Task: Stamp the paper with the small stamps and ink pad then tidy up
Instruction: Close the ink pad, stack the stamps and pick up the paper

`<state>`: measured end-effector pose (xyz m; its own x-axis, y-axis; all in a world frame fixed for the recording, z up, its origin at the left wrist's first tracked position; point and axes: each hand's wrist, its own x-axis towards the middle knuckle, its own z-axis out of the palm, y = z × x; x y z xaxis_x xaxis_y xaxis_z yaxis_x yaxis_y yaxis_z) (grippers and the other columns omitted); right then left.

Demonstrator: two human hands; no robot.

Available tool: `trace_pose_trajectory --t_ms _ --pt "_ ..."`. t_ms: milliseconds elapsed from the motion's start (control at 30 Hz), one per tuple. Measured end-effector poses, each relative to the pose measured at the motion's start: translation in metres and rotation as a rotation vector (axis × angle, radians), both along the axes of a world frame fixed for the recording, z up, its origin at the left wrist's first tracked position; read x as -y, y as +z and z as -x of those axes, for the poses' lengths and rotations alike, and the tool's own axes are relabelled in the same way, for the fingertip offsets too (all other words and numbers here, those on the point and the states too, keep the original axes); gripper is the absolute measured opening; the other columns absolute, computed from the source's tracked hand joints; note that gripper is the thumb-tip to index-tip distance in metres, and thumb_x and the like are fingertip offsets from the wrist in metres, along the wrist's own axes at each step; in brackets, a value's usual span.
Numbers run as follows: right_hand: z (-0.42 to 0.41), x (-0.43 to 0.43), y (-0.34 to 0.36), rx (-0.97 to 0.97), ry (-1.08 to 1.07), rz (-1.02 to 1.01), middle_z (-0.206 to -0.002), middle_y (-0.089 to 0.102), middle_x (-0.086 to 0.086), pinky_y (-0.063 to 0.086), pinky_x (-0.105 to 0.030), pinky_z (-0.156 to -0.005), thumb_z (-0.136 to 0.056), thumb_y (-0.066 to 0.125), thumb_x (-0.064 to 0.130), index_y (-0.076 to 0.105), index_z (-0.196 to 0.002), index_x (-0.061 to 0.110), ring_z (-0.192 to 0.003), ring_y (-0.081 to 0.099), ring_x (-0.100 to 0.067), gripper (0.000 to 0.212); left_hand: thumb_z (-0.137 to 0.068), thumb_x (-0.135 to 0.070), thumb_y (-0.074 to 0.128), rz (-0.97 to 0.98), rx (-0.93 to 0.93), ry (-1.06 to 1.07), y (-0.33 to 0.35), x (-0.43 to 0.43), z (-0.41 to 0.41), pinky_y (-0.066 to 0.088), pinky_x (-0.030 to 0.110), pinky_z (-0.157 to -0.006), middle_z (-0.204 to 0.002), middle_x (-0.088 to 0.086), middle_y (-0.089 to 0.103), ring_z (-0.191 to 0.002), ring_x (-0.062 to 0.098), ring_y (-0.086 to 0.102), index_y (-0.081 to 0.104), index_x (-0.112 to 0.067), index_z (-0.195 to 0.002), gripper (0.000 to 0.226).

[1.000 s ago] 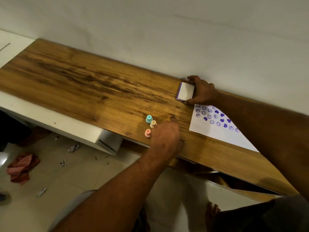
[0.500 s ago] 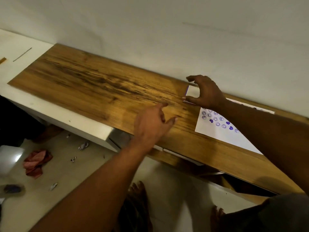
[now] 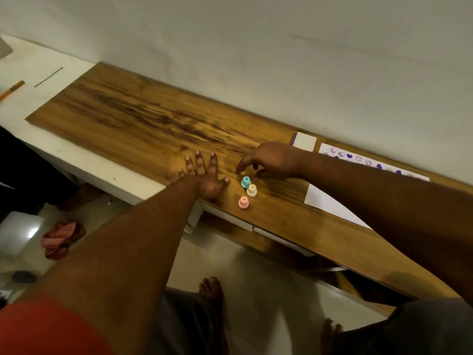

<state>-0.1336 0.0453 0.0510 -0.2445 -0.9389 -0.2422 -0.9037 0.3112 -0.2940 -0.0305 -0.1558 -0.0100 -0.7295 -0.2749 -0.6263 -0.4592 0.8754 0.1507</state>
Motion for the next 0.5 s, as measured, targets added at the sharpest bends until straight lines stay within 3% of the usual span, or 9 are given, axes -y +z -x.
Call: trace_pose_trajectory --t_ms 133,333,500 --pt "0.003 0.001 -0.006 0.01 0.052 0.022 -0.129 0.067 0.007 0.058 -0.032 -0.08 -0.093 0.073 0.017 0.063 -0.134 0.032 -0.097 0.061 -0.007 0.045 -0.096 -0.076 0.041 -0.019 0.033 -0.02 -0.001 0.006 0.001 -0.009 0.066 -0.121 -0.159 0.012 -0.048 -0.149 0.043 -0.037 -0.033 -0.032 -0.156 0.106" --pt "0.006 0.011 -0.016 0.016 0.098 0.052 -0.123 0.07 0.009 0.037 -0.01 -0.069 -0.097 0.068 0.022 0.065 -0.132 0.03 -0.095 0.056 0.0 0.036 -0.095 -0.075 0.046 -0.033 0.0 -0.023 -0.004 0.005 -0.004 -0.012 0.064 -0.121 -0.158 0.011 -0.049 -0.148 0.042 -0.038 -0.034 -0.031 -0.156 0.11" --pt "0.007 0.009 -0.023 0.074 0.093 0.125 -0.121 0.07 0.007 0.05 -0.02 -0.076 -0.096 0.07 0.028 0.063 -0.135 0.028 -0.098 0.061 -0.004 0.04 -0.096 -0.073 0.047 -0.035 0.008 -0.034 0.0 0.004 -0.004 -0.013 0.063 -0.12 -0.159 0.012 -0.047 -0.149 0.042 -0.037 -0.034 -0.03 -0.157 0.109"
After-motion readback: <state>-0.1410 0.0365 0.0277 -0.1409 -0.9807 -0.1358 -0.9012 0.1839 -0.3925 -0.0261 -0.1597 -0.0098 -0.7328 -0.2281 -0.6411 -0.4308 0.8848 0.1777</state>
